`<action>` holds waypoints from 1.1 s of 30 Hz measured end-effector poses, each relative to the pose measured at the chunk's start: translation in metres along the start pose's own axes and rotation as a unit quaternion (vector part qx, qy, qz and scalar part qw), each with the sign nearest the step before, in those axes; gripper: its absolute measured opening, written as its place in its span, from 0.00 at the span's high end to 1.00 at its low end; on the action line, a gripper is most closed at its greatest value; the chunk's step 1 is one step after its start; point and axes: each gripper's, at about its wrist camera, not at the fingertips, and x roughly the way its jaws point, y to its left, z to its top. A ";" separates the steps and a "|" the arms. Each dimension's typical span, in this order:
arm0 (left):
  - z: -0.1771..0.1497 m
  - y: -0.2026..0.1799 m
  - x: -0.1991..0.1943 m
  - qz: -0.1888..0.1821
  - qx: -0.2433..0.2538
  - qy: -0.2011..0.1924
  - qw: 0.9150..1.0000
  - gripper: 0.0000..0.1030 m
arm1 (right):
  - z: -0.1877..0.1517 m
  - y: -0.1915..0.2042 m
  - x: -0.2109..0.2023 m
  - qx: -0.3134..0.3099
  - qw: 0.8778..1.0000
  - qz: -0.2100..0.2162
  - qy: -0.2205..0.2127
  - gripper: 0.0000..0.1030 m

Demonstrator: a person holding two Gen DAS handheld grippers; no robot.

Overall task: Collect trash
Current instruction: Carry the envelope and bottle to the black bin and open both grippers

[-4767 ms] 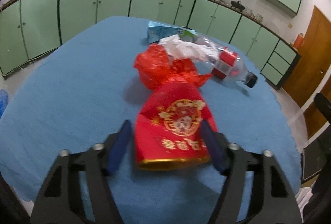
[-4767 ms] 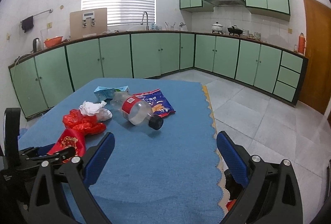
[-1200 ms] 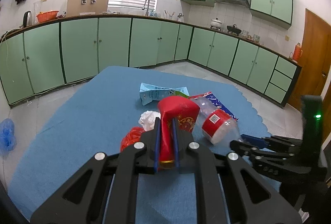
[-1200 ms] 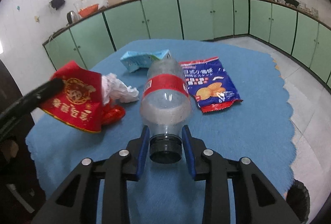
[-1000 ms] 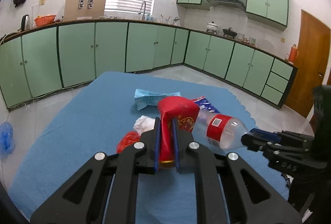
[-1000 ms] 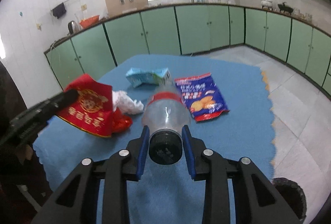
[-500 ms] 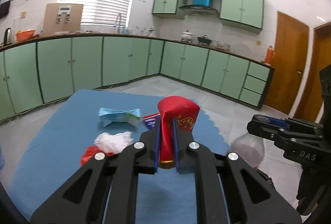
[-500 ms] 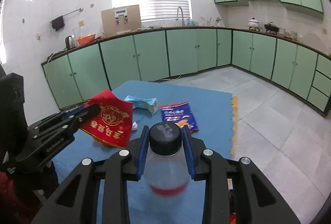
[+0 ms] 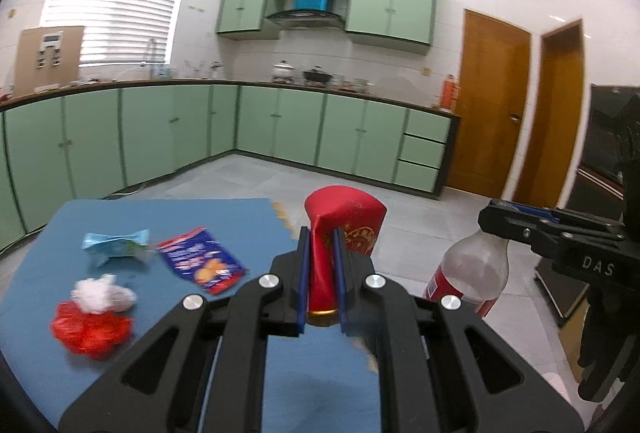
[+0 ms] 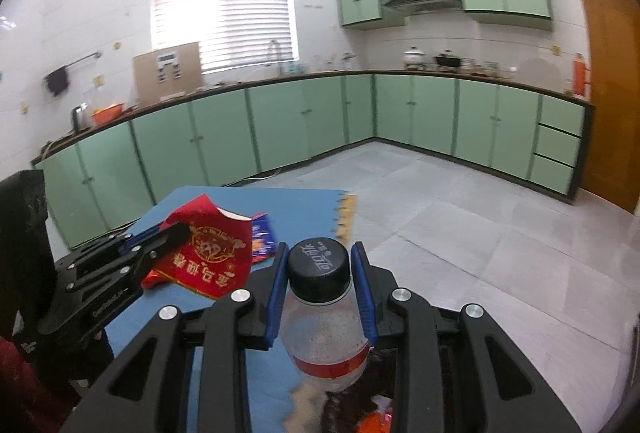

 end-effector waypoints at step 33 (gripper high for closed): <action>-0.047 -0.119 0.126 -0.105 0.045 0.105 0.988 0.59 | -0.063 -0.132 -0.017 0.105 0.984 -0.142 0.030 0.43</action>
